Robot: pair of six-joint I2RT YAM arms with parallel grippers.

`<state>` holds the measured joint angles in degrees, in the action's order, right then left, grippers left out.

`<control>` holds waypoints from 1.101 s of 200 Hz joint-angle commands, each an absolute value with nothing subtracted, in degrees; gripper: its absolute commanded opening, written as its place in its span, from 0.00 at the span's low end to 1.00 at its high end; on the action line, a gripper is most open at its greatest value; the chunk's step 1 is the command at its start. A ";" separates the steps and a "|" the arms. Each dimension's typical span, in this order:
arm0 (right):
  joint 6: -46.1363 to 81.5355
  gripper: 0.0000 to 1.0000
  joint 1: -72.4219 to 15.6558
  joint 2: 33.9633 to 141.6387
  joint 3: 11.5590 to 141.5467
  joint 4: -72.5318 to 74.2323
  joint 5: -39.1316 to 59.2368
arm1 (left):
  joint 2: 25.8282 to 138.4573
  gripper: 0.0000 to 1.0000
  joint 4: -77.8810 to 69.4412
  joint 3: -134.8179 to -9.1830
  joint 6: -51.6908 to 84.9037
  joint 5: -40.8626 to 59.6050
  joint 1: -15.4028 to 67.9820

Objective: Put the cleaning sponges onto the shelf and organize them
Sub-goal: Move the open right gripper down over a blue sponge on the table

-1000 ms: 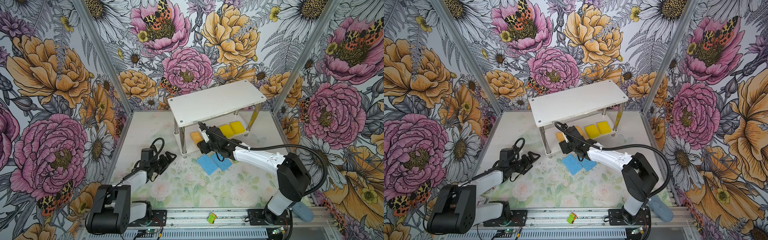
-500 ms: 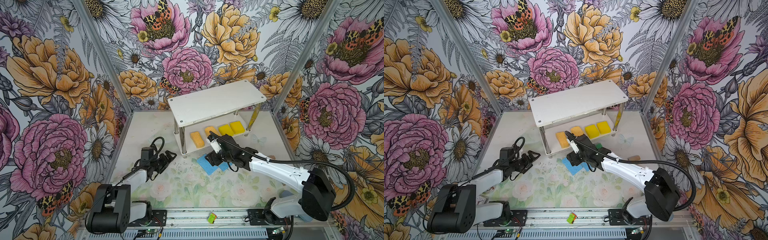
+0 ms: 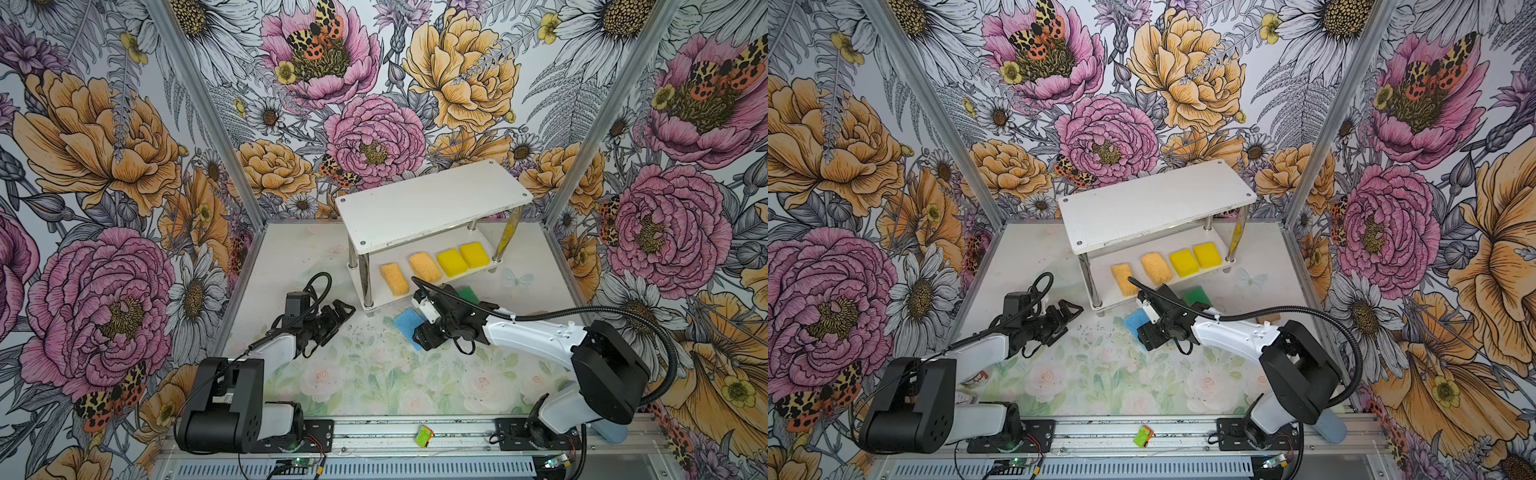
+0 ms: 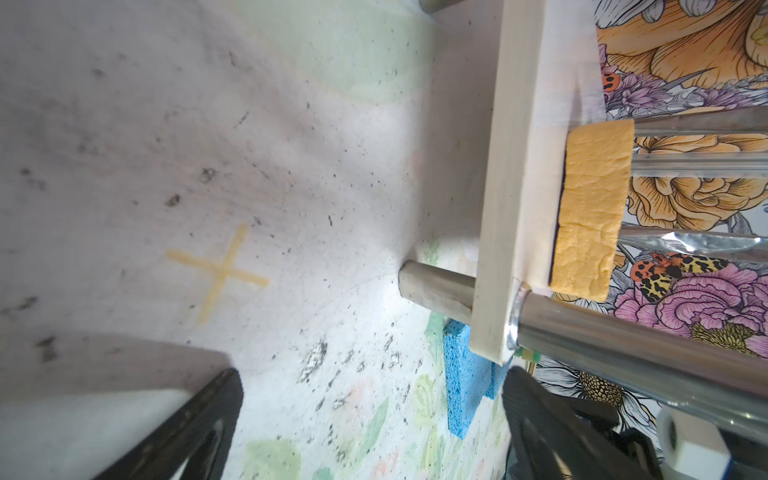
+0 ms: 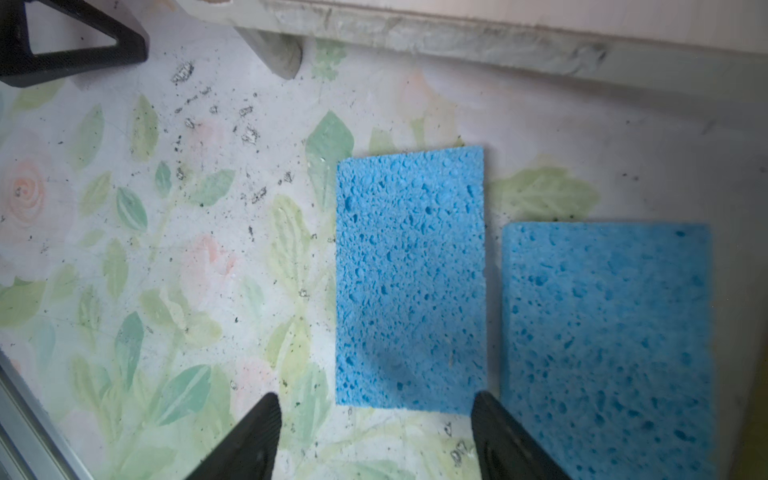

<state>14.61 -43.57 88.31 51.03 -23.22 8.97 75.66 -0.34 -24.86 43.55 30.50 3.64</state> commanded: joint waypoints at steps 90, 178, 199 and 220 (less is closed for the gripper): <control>18.05 0.75 -45.06 97.27 53.09 -16.55 16.80 | 77.95 0.99 -2.70 -25.57 42.80 31.20 3.60; 18.72 0.75 -50.02 94.13 54.66 -15.74 14.68 | 77.72 0.99 -2.65 -25.43 42.98 31.25 3.51; 18.56 0.75 -50.01 92.27 53.50 -15.15 13.09 | 77.36 0.99 -2.70 -25.24 42.98 31.22 3.51; 19.56 0.76 -50.01 90.63 52.41 -14.86 9.58 | 76.95 0.99 -2.56 -25.05 43.07 31.20 3.49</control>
